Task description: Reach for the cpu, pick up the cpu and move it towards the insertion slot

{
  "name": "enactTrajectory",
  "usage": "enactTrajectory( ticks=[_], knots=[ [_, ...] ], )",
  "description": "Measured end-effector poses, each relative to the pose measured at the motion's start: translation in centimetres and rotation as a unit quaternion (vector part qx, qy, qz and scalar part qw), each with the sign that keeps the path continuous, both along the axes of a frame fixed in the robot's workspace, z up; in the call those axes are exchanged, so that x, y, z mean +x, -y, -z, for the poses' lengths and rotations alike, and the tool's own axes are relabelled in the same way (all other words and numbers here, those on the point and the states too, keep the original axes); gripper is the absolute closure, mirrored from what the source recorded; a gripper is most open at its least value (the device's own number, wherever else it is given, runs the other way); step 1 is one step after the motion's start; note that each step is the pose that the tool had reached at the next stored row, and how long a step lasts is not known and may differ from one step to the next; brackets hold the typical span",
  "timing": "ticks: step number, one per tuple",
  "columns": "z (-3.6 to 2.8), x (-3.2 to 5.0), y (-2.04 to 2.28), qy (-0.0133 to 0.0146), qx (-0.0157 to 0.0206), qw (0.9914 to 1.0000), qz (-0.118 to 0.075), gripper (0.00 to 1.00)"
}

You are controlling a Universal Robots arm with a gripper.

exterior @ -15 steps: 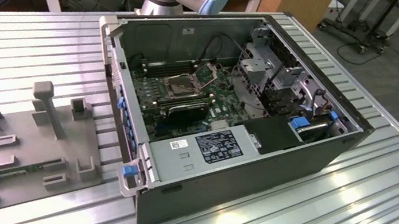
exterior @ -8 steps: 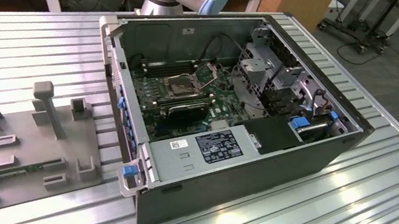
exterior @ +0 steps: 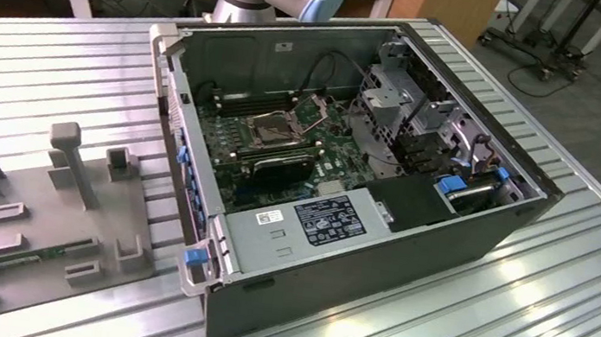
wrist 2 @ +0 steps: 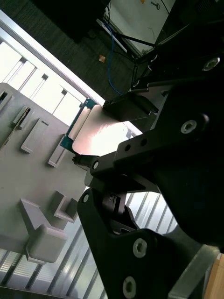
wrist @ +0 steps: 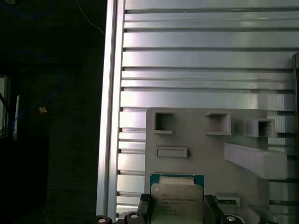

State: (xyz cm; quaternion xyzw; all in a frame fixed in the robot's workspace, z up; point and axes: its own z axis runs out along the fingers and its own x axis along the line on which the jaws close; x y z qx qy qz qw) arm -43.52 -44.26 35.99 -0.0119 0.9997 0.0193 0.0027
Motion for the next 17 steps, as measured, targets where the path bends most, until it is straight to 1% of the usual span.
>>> enactTrajectory(
  ticks=[4,17],
  knots=[
    [-0.22,0.00,0.00,0.0001,0.0001,1.00000,0.000,0.47],
    [-0.26,0.09,0.00,0.0000,0.0000,1.00000,0.000,0.47]
  ],
)
